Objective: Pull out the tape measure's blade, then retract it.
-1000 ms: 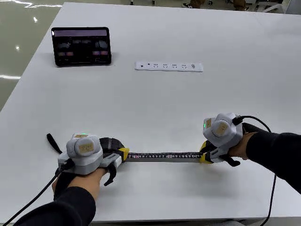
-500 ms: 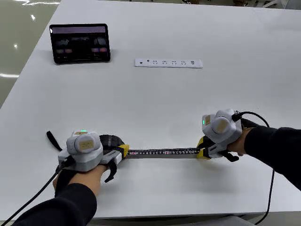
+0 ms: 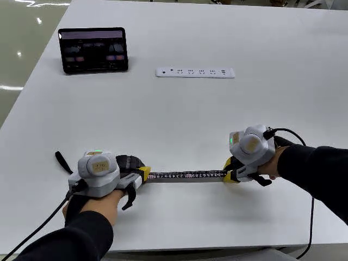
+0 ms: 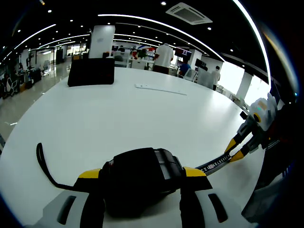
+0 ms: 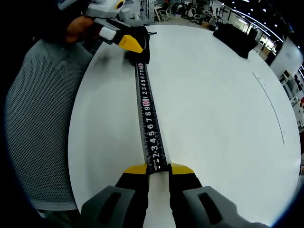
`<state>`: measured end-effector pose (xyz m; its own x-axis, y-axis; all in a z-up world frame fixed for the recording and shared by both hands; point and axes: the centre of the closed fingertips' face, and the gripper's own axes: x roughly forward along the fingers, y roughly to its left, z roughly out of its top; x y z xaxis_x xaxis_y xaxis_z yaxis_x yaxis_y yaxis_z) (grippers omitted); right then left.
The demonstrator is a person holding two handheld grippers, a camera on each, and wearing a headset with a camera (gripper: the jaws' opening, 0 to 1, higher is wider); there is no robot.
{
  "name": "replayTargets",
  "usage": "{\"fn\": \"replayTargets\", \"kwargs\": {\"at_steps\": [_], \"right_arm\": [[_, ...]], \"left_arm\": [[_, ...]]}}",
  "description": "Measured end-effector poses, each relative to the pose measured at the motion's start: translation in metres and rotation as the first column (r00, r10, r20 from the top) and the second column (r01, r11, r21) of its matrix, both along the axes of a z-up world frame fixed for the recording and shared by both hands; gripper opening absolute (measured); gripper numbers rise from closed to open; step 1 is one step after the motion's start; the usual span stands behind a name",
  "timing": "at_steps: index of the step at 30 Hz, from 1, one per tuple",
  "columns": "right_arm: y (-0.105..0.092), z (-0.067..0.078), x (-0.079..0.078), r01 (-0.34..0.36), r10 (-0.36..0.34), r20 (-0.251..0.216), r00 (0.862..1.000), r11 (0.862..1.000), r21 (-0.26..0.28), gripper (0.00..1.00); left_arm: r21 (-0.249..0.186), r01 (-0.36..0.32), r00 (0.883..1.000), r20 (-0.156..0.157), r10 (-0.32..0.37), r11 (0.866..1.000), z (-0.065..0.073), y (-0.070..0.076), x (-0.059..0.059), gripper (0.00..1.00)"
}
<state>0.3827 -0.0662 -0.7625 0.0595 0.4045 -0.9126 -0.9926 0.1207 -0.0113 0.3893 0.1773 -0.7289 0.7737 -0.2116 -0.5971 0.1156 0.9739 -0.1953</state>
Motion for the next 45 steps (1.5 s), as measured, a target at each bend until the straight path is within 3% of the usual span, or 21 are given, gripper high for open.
{"fn": "replayTargets", "kwargs": {"at_steps": [45], "right_arm": [[0.020,0.002,-0.001,0.026,-0.026,-0.003,1.000,0.999,0.045,0.11]], "left_arm": [[-0.009,0.003,1.000,0.000,-0.003,1.000,0.000,-0.001,0.001,0.60]]}}
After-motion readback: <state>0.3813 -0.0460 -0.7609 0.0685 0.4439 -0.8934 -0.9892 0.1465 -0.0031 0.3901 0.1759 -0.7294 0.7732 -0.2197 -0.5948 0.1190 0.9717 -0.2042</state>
